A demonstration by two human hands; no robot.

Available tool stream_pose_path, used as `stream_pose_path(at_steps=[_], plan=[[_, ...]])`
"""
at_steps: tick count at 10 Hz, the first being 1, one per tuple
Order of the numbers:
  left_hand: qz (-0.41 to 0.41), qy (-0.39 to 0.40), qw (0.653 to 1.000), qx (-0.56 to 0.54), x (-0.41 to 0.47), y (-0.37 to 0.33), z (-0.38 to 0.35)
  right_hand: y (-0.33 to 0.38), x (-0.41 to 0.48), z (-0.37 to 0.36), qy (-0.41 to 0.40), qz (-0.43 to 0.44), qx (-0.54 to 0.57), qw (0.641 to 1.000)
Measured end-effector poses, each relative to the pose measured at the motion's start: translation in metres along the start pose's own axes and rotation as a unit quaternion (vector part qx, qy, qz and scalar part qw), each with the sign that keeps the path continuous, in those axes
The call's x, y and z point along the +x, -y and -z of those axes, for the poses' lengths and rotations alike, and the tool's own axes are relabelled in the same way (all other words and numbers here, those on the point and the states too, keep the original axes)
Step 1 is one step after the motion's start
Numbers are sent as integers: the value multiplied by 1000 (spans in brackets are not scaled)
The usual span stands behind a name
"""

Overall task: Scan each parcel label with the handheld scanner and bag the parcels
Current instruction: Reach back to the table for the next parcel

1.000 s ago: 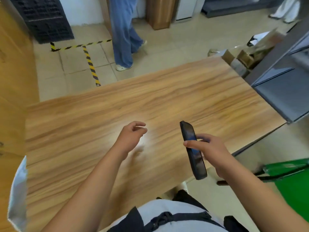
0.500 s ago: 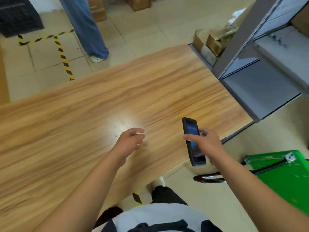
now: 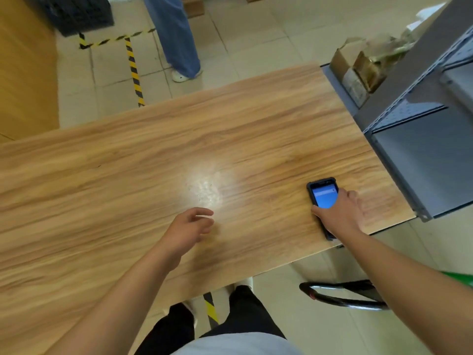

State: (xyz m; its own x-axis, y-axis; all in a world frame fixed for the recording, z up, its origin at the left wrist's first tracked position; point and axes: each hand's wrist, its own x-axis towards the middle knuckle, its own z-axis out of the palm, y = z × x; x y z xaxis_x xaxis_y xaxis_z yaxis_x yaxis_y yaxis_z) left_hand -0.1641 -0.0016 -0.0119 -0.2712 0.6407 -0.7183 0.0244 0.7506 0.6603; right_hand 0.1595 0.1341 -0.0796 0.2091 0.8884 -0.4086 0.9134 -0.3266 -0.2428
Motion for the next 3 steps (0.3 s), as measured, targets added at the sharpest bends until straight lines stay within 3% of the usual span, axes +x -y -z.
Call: stream_pose_path(at_steps=[3], plan=[[-10,-30,999,-21,-17,3,13,7,-7,14,37,11,5,999]])
